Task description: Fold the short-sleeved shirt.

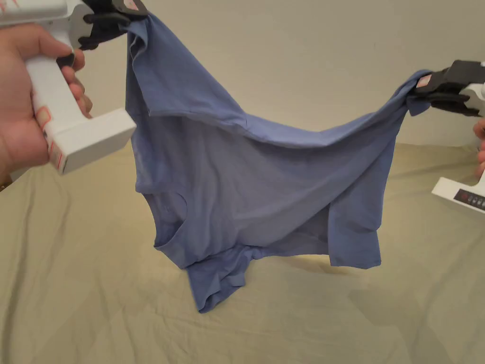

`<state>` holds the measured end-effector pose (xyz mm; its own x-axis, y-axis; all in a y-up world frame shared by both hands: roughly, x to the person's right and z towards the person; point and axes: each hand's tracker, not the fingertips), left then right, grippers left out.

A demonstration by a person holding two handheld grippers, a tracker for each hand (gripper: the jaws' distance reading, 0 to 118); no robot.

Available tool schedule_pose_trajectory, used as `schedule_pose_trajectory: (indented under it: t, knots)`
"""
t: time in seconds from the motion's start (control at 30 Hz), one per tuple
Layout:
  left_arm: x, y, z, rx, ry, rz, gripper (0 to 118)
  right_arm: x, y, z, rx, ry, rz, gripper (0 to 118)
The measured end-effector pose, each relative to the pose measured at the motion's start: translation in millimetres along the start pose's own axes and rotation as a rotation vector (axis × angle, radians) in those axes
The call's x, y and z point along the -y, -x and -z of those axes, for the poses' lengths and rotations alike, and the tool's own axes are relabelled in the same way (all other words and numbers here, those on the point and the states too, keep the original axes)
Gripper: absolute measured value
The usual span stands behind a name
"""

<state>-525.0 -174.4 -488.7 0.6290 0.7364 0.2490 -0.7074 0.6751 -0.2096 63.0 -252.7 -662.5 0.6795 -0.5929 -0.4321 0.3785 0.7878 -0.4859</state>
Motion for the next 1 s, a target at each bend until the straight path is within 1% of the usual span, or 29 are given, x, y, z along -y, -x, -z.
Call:
schedule_pose_trajectory:
  t: [0.07, 0.2, 0.27, 0.4, 0.53, 0.73, 0.87, 0.93, 1.0]
  knots:
    - [21, 6, -16, 0.03, 0.009, -0.02, 1, 15, -5, -12, 0.005, 0.005, 0.005, 6]
    - [63, 10, -54, 0.053, 0.029, -0.027, 1, 45, -16, -41, 0.005, 0.03, 0.041, 6]
    - [86, 12, -76, 0.079, 0.035, -0.06, 1, 61, -19, -59, 0.004, 0.041, 0.057, 6]
    - [129, 21, -122, 0.084, 0.04, -0.091, 1, 98, -24, -100, 0.001, 0.058, 0.087, 6]
    - [171, 32, -172, 0.074, 0.06, -0.116, 1, 142, -28, -145, 0.008, 0.098, 0.122, 6]
    - [232, 43, -250, 0.025, 0.076, -0.141, 1, 208, -50, -205, 0.055, 0.152, 0.189, 6]
    - [267, 53, -288, -0.016, 0.133, -0.149, 1, 247, -55, -239, 0.098, 0.222, 0.18, 6]
    - [284, 60, -307, -0.031, 0.15, -0.162, 1, 266, -59, -257, 0.107, 0.251, 0.191, 6]
    - [298, 67, -322, -0.063, 0.169, -0.197, 1, 282, -56, -273, 0.134, 0.28, 0.17, 6]
